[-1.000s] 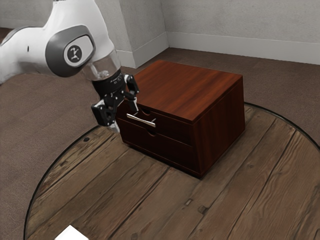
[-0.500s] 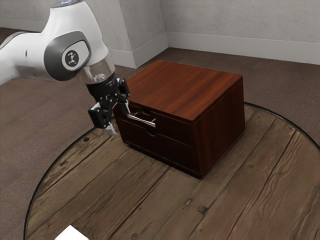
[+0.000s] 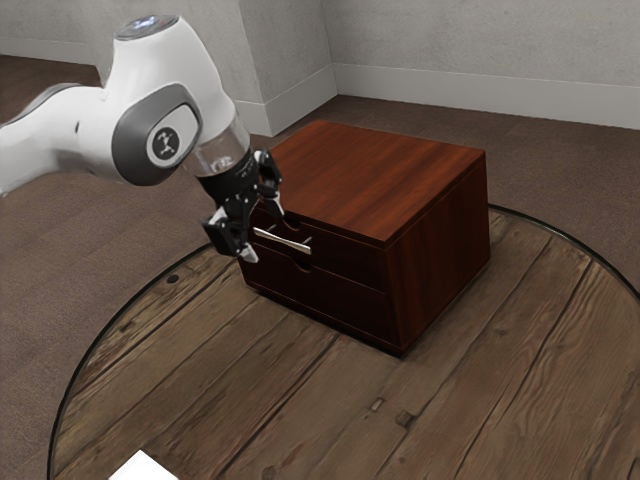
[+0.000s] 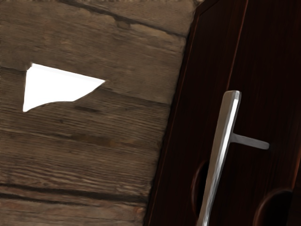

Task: Pull the drawer handle with one arm to open the drawer

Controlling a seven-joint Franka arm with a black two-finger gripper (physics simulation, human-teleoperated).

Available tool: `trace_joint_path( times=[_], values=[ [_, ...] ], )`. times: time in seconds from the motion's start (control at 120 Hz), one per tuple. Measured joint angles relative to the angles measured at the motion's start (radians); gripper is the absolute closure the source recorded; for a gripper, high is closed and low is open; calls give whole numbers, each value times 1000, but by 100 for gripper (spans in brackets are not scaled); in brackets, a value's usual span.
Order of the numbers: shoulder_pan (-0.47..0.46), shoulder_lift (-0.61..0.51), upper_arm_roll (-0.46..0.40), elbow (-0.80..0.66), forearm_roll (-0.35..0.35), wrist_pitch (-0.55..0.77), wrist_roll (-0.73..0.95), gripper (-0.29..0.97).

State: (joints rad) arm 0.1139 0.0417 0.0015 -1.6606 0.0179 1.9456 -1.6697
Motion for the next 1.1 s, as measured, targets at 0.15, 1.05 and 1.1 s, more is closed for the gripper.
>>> trace_joint_path(
  times=[0.15,1.05,1.1],
  values=[
    [9,0,0,-38,4,42,2,8],
    [9,-15,-1,-87,5,83,15,30],
    [8,-18,1,-88,5,76,15,31]
  ],
)
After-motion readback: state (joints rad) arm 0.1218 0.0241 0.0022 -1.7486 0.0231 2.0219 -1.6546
